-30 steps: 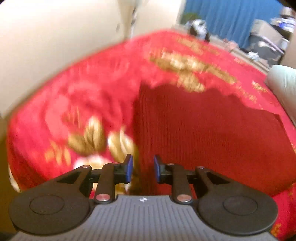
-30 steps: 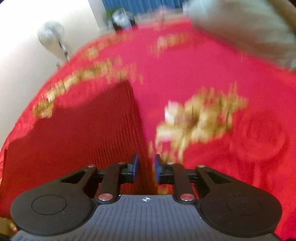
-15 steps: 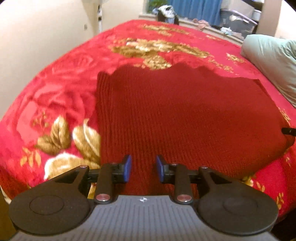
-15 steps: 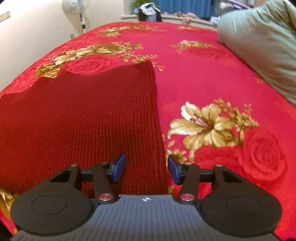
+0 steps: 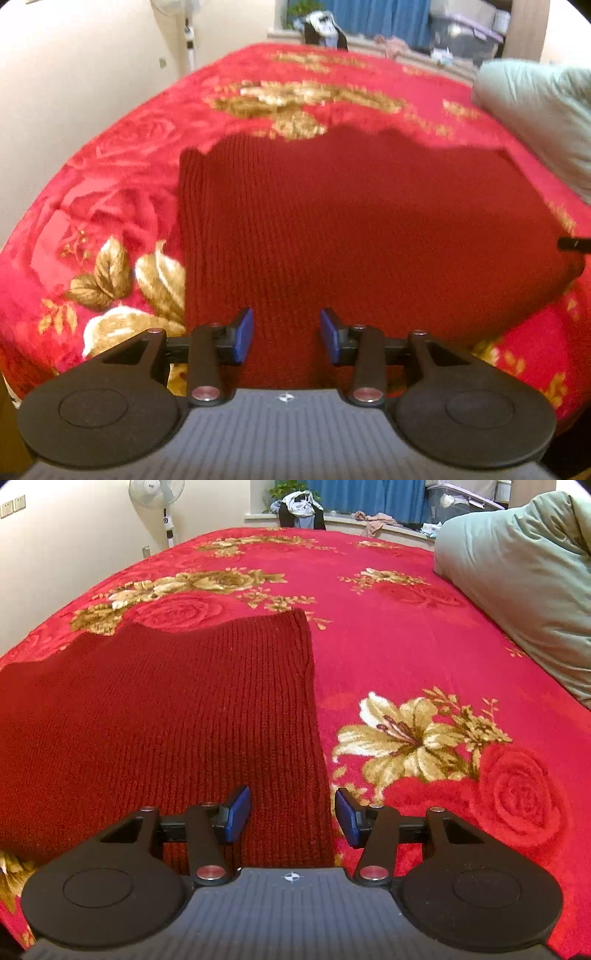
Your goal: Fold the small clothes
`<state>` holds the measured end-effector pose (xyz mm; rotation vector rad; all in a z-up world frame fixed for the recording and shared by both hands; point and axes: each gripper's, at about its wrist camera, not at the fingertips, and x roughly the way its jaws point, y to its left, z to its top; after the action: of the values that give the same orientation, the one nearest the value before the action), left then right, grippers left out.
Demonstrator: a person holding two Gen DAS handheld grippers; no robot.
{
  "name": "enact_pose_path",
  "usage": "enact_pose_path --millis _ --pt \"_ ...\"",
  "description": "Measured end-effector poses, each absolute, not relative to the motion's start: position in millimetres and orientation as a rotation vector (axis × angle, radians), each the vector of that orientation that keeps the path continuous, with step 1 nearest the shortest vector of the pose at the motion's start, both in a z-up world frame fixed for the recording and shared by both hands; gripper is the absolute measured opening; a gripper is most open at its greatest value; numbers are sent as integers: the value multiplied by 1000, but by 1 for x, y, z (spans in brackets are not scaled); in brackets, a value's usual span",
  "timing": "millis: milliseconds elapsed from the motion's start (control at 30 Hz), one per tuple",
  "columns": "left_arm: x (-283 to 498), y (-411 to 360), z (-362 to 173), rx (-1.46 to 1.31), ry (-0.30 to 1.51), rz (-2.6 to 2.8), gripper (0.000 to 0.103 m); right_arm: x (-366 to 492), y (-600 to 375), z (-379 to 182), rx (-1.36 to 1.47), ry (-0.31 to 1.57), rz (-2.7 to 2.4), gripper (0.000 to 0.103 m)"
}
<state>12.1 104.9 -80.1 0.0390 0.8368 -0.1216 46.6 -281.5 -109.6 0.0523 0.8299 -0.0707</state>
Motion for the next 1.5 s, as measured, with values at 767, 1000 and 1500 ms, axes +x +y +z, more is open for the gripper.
enact_pose_path --millis 767,1000,1500 --pt "-44 73 -110 -461 885 99 66 44 -287 -65 163 691 5 53" --pt "-41 111 -115 -695 824 189 66 49 -289 -62 184 686 20 53" --pt "-7 127 -111 -768 792 327 17 52 -307 -61 229 670 -51 53"
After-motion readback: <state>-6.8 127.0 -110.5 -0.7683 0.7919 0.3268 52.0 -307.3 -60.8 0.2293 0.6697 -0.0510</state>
